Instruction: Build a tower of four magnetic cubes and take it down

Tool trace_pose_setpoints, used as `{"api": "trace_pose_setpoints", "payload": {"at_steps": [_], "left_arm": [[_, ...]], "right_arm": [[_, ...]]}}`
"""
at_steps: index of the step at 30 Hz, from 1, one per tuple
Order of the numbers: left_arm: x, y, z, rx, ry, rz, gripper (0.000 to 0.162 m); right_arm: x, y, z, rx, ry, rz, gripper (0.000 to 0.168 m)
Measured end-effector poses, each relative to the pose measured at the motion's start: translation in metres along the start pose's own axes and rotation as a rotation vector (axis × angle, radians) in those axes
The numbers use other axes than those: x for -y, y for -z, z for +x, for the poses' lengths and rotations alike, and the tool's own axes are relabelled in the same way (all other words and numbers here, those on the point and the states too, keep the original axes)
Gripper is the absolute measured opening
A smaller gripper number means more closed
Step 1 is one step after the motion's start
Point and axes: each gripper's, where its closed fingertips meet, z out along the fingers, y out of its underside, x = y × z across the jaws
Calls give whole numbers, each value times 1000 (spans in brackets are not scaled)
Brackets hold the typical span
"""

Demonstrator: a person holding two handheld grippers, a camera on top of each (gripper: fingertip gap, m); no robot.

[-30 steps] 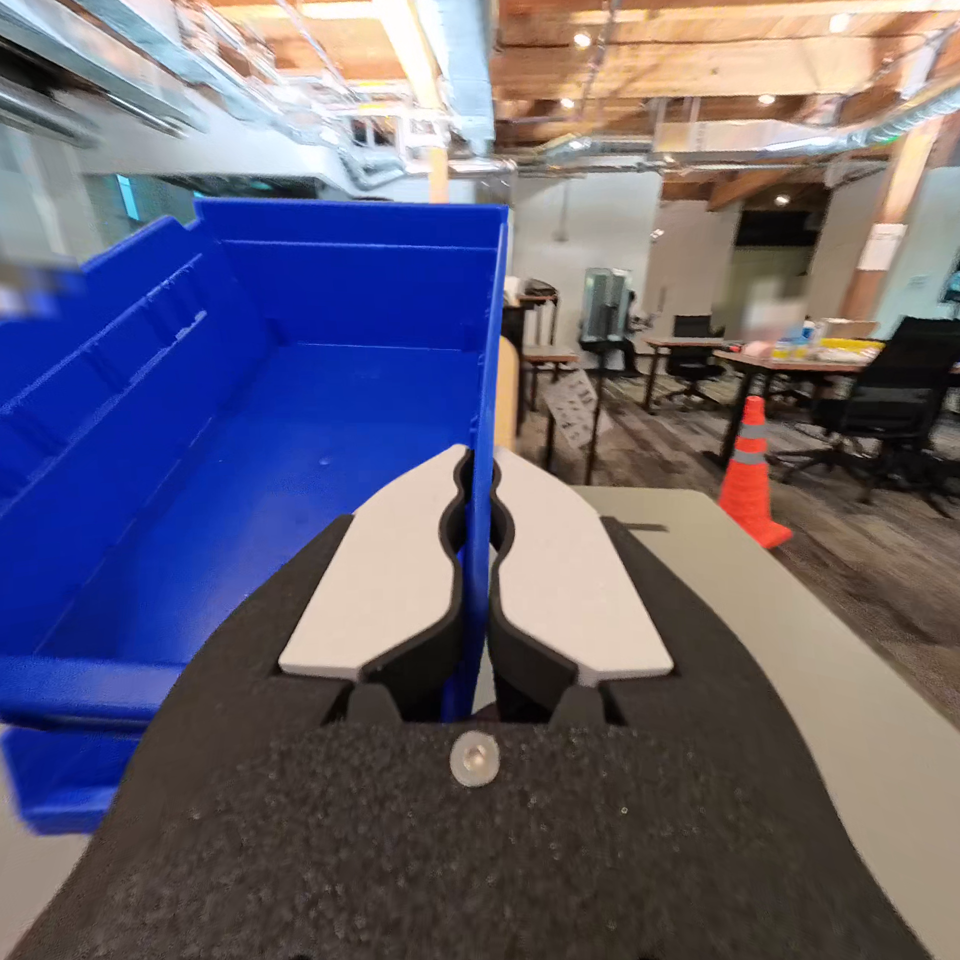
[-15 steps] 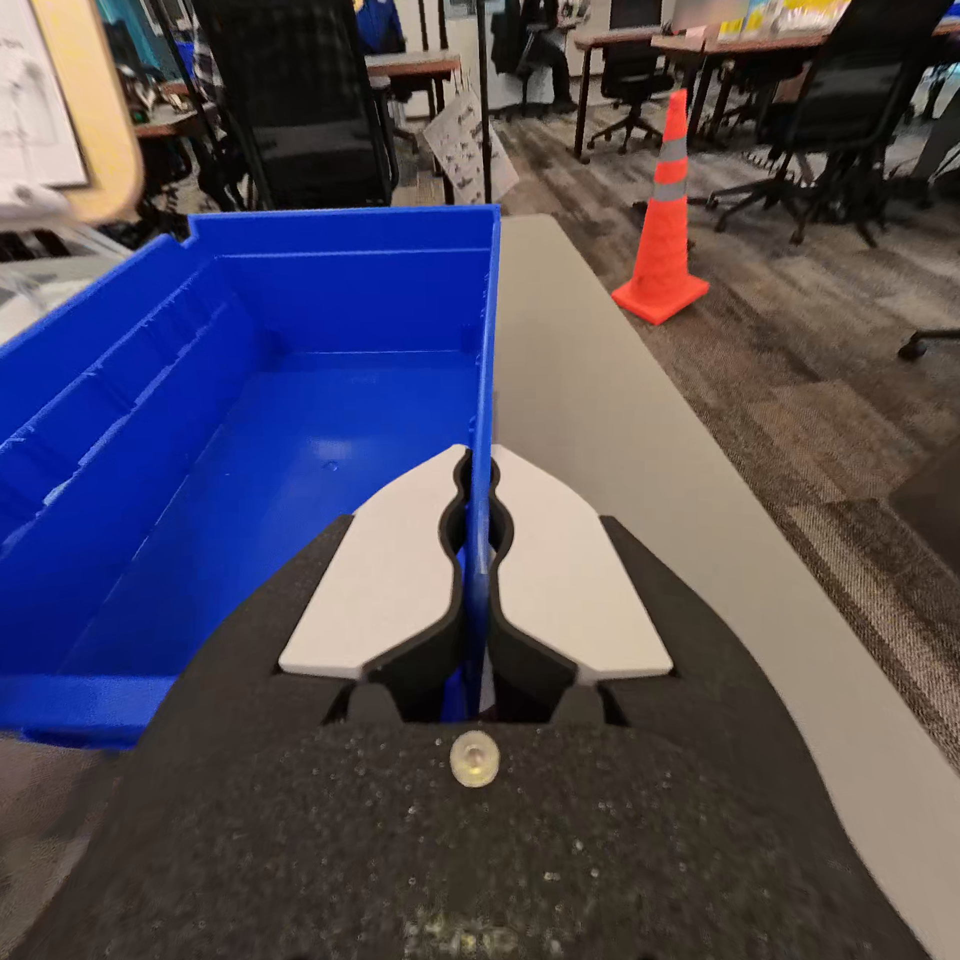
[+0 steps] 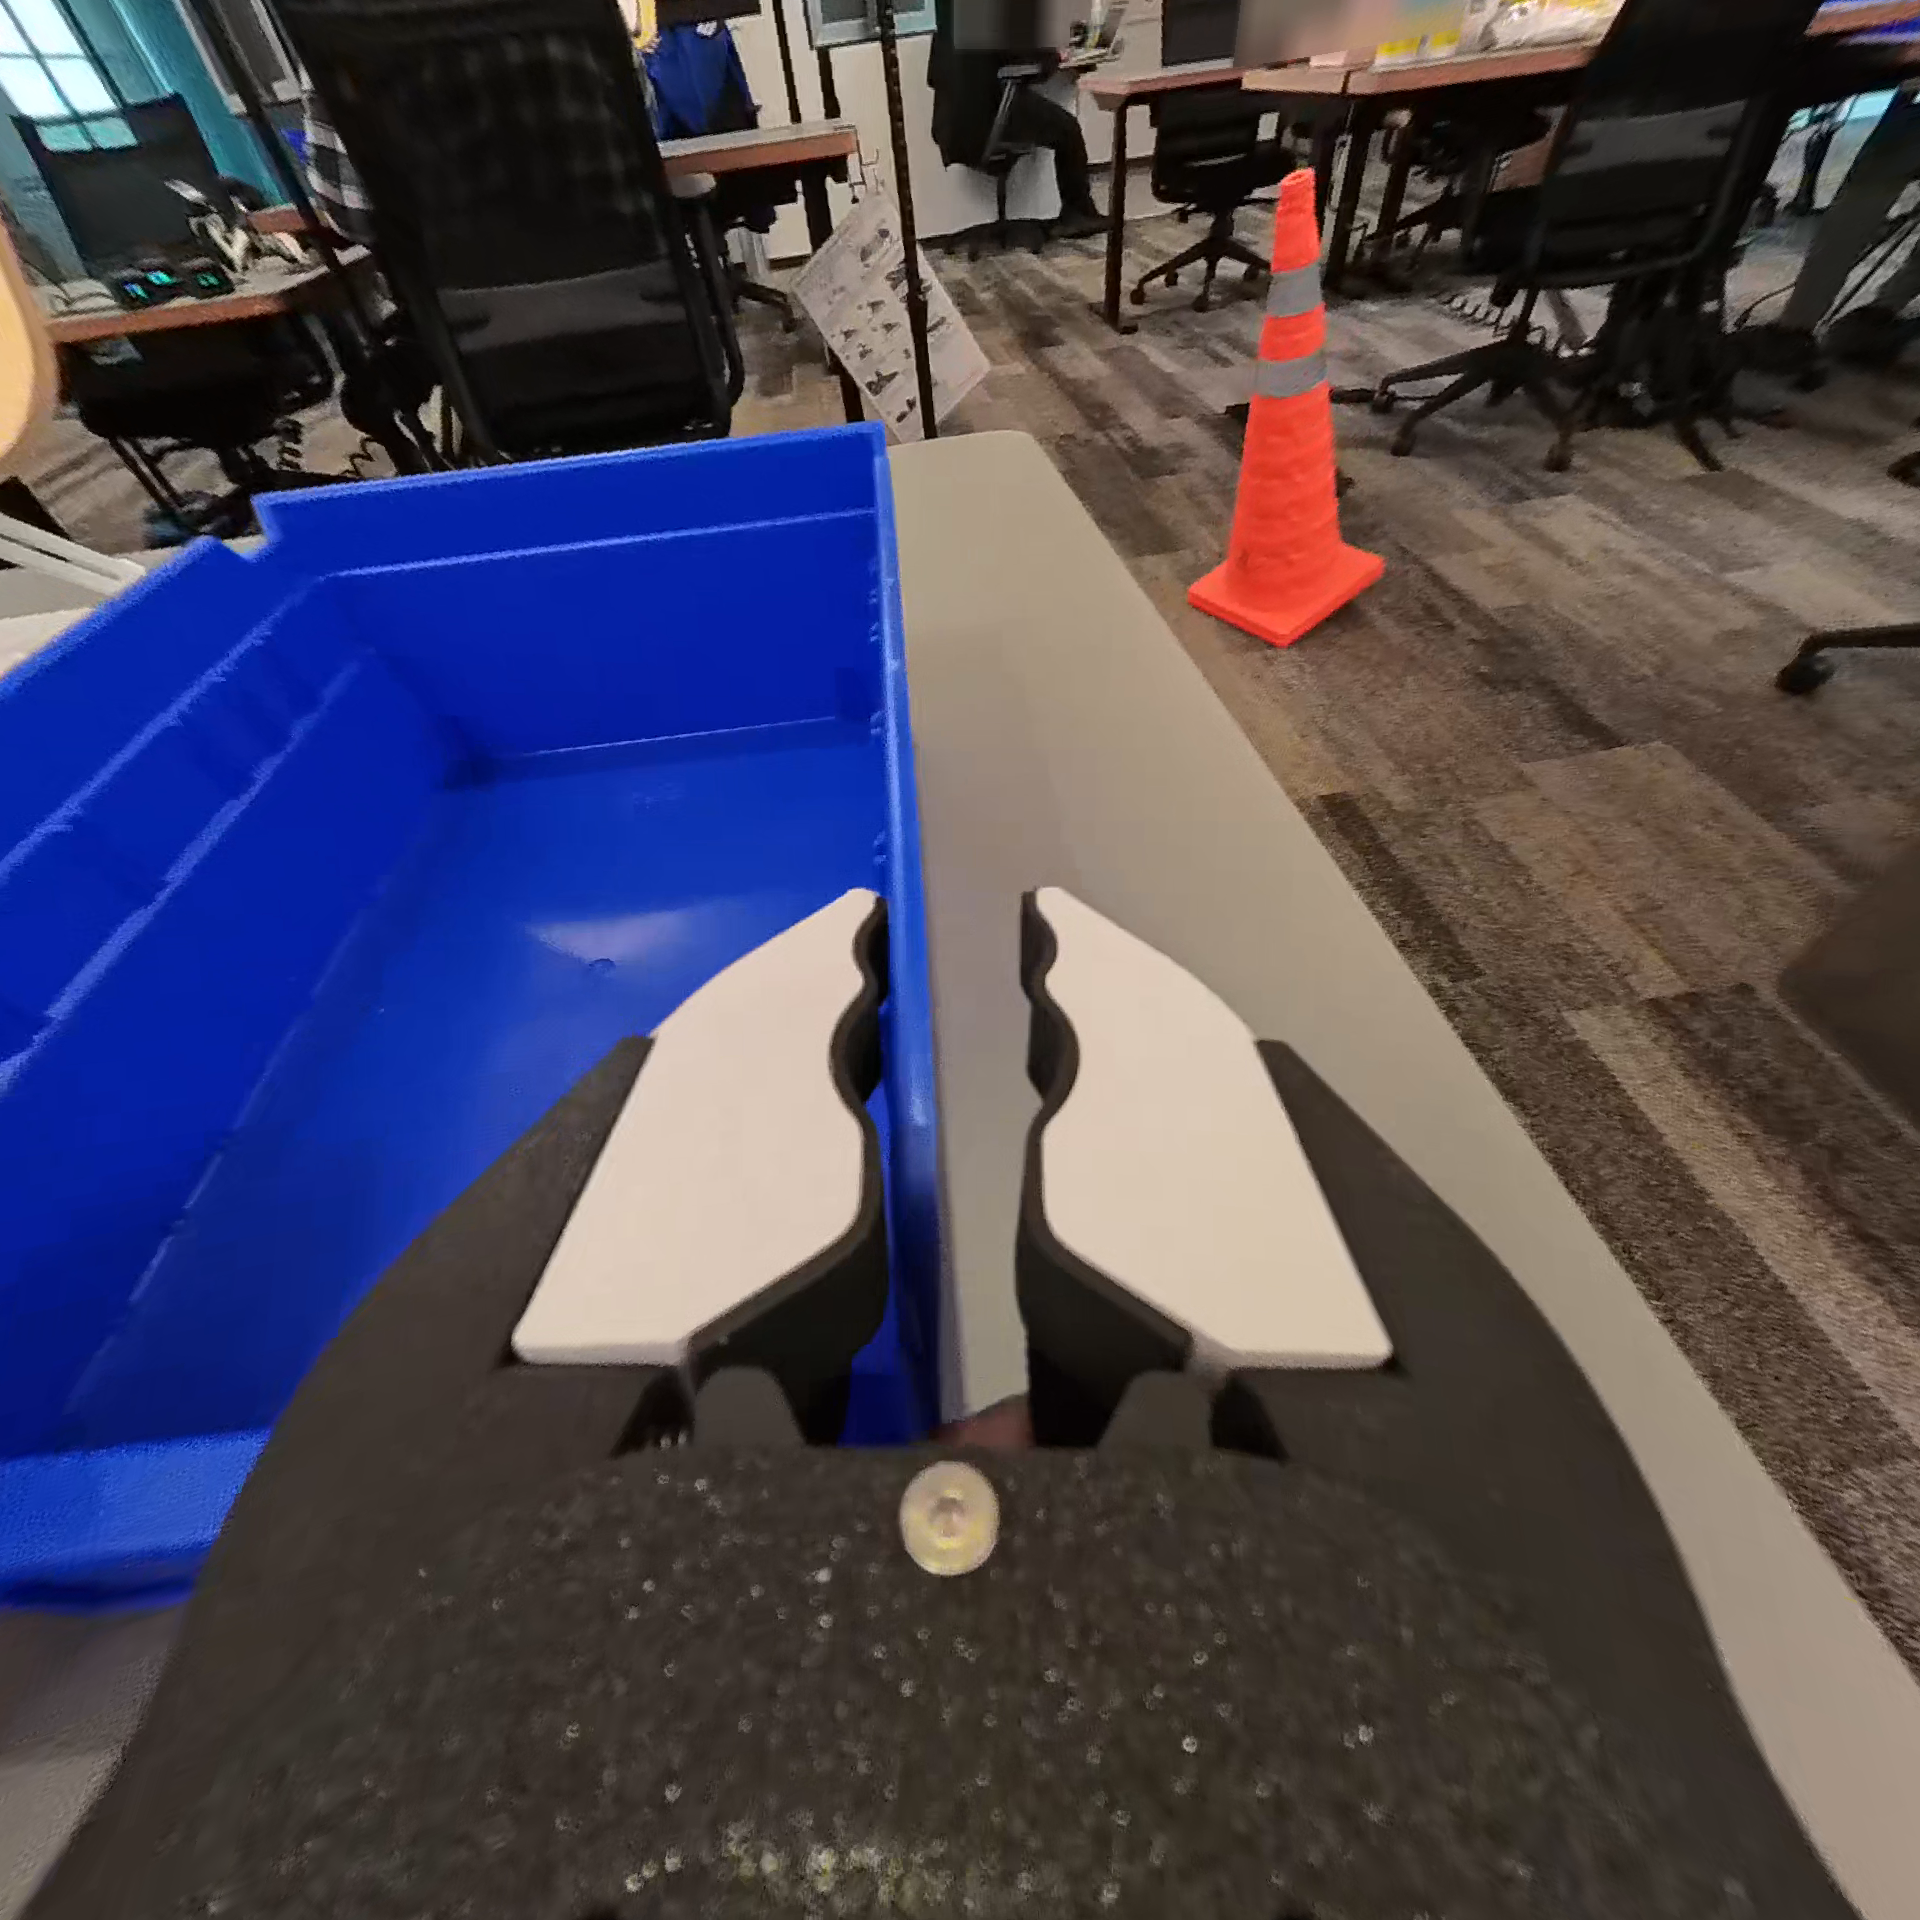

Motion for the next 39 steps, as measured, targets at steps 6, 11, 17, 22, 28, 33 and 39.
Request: {"api": "trace_pose_setpoints", "payload": {"at_steps": [6, 11, 17, 22, 28, 33, 39], "left_arm": [[21, 60, 2, -43, 24, 161, 31], [33, 144, -40, -127, -62, 196, 37], [12, 216, -212, 146, 71, 173, 66], [-56, 246, -313, 320, 217, 95, 72], [-95, 220, -331, 319, 203, -3, 76], [-93, 194, -322, 225, 287, -11, 56], [-90, 188, -314, 218, 286, 2, 12]], "right_arm": [[42, 48, 20, -60, 139, 84, 49], [102, 107, -25, 117, -53, 160, 56], [89, 116, -167, 411, 83, -47, 52], [-24, 146, -299, 851, 427, -477, 62], [-32, 95, -361, 663, 170, -324, 59], [-55, 75, -382, 516, 148, -224, 58], [-60, 71, -407, 492, 107, -116, 51]]}}
